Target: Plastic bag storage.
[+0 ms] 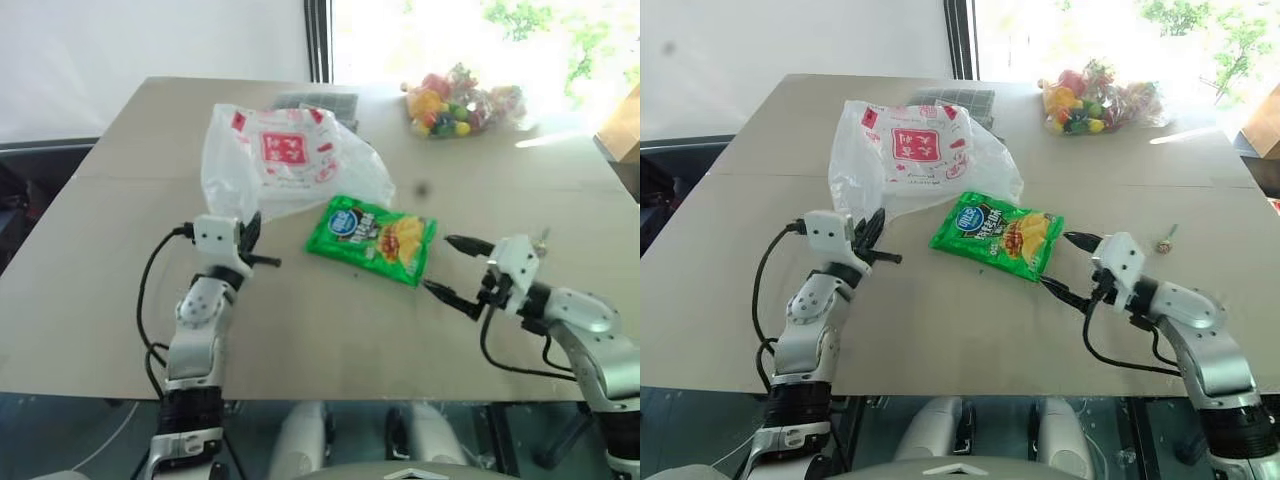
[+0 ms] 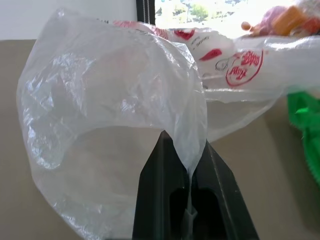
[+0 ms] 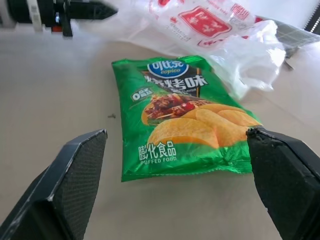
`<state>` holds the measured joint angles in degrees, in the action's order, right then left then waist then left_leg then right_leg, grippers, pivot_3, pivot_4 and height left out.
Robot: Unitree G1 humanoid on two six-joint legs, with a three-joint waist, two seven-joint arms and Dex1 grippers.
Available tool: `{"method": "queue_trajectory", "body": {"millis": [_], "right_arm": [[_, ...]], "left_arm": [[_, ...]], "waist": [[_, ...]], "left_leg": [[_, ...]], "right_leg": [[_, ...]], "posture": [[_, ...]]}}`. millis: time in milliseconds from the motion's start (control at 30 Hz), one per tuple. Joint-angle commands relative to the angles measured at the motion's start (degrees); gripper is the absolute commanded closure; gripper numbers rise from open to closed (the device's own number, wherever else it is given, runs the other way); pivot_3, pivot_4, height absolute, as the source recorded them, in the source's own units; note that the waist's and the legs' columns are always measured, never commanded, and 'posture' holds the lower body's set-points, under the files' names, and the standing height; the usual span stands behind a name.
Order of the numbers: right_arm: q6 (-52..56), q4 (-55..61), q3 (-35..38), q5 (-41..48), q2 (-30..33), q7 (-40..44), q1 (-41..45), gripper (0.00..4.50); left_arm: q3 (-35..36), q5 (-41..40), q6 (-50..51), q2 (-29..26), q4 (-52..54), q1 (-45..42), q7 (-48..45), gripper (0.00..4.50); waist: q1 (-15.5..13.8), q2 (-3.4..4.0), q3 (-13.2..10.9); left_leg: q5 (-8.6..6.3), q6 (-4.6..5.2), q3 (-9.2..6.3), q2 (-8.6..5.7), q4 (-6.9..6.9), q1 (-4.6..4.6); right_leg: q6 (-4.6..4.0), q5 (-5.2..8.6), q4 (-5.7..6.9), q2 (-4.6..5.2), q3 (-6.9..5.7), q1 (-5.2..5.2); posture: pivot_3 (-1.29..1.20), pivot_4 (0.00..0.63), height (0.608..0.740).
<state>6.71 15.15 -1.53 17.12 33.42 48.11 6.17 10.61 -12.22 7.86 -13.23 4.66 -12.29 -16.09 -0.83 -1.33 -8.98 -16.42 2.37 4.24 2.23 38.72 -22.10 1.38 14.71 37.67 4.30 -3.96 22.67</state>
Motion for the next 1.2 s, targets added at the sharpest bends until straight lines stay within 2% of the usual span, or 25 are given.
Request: {"method": "queue_trajectory", "body": {"millis": [33,133,267,400,733,867,900,967,1033,1100,1167,1200], "right_arm": [[-7.8,-2.5,-3.1,-7.4,1.0,0.4,3.5,0.00],[-9.4,-3.8,-4.9,-9.5,1.3,1.1,5.1,0.00],[-13.5,-8.6,-10.6,-16.9,0.5,0.8,8.9,0.00],[-14.2,-11.0,-14.2,-18.7,0.5,3.5,10.4,0.00],[-23.4,-25.0,-16.7,-41.7,-3.6,-21.6,19.4,0.00],[-25.5,-29.2,-17.9,-46.0,-2.9,-25.7,20.7,0.00],[-26.2,-30.0,-18.0,-46.2,-2.8,-26.1,20.9,0.50],[-27.2,-31.1,-18.4,-46.8,-2.6,-26.5,21.2,1.20],[-27.9,-32.0,-18.6,-47.1,-2.6,-26.7,21.7,2.28],[-28.7,-33.3,-18.9,-47.6,-2.8,-27.1,22.7,3.12],[-29.4,-34.1,-19.0,-47.4,-2.9,-26.9,23.2,4.19],[-29.4,-34.2,-18.7,-45.7,-3.3,-25.8,23.3,4.44]], "left_arm": [[-0.4,-4.2,2.7,1.9,6.3,-0.2,0.4,4.47],[-0.1,-5.9,4.4,3.3,8.4,0.0,1.1,4.47],[0.0,-8.9,6.6,5.9,10.8,0.5,2.7,4.47],[-0.6,-8.8,7.4,6.2,12.1,1.1,3.4,4.47],[-2.5,-9.2,6.3,7.4,13.4,2.8,2.7,4.47],[-2.7,-9.5,4.9,8.0,13.1,3.0,2.2,4.47],[-2.7,-9.9,4.6,8.1,13.1,2.9,2.0,4.50],[-2.8,-10.0,4.1,8.0,13.1,2.9,1.4,4.50],[-3.0,-10.0,4.0,7.9,13.0,2.9,1.1,4.50],[-3.4,-9.9,3.9,7.8,12.6,2.8,0.7,4.50],[-3.6,-9.8,3.7,8.0,12.3,2.8,0.5,4.50],[-3.8,-10.1,3.5,8.3,12.5,2.9,0.2,4.50]], "waist": [[0.1,0.00,0.0],[0.1,0.00,0.0],[0.1,0.00,0.0],[0.0,-0.01,0.0],[0.0,0.00,0.0],[0.1,0.00,0.0],[0.1,0.00,0.0],[0.0,0.00,0.0],[0.1,0.00,0.0],[0.1,0.00,0.0],[0.1,0.00,0.0],[0.1,0.00,0.0]], "left_leg": [[0.00,0.00,0.02,0.00,0.01,0.00],[0.00,0.00,0.05,0.01,0.05,0.00],[0.01,-0.02,0.03,0.05,0.07,0.02],[0.01,-0.02,0.04,0.05,0.16,0.02],[0.02,-0.04,0.02,0.06,0.44,-0.01],[0.02,-0.04,0.05,0.05,0.46,-0.03],[0.02,-0.04,0.05,0.06,0.46,-0.03],[0.03,-0.05,0.03,0.06,0.46,-0.03],[0.03,-0.05,0.03,0.06,0.46,-0.03],[0.03,-0.05,0.04,0.06,0.46,-0.03],[0.03,-0.05,0.04,0.06,0.46,-0.03],[0.03,-0.05,0.03,0.06,0.46,-0.03]], "right_leg": [[0.00,0.00,-0.01,-0.02,0.00,0.00],[0.01,0.00,-0.01,-0.06,0.00,0.00],[0.01,0.00,0.00,-0.14,0.00,0.00],[0.01,0.00,0.05,-0.16,0.00,0.00],[0.01,0.00,0.23,-0.16,0.02,-0.02],[0.01,0.00,0.22,-0.16,0.04,-0.02],[0.01,0.00,0.22,-0.16,0.04,-0.02],[0.01,0.00,0.22,-0.16,0.03,-0.03],[0.01,0.00,0.21,-0.16,0.04,-0.03],[0.01,0.00,0.21,-0.16,0.04,-0.03],[0.01,0.00,0.21,-0.17,0.03,-0.02],[0.01,0.00,0.21,-0.17,0.04,-0.02]], "posture": [[0.00,0.150,0.738],[0.00,0.150,0.738],[0.00,0.150,0.738],[0.00,0.150,0.738],[0.00,0.150,0.738],[0.00,0.150,0.738],[0.00,0.150,0.738],[0.00,0.150,0.738],[0.00,0.150,0.738],[0.00,0.150,0.738],[0.00,0.150,0.738],[0.00,0.150,0.738]]}}
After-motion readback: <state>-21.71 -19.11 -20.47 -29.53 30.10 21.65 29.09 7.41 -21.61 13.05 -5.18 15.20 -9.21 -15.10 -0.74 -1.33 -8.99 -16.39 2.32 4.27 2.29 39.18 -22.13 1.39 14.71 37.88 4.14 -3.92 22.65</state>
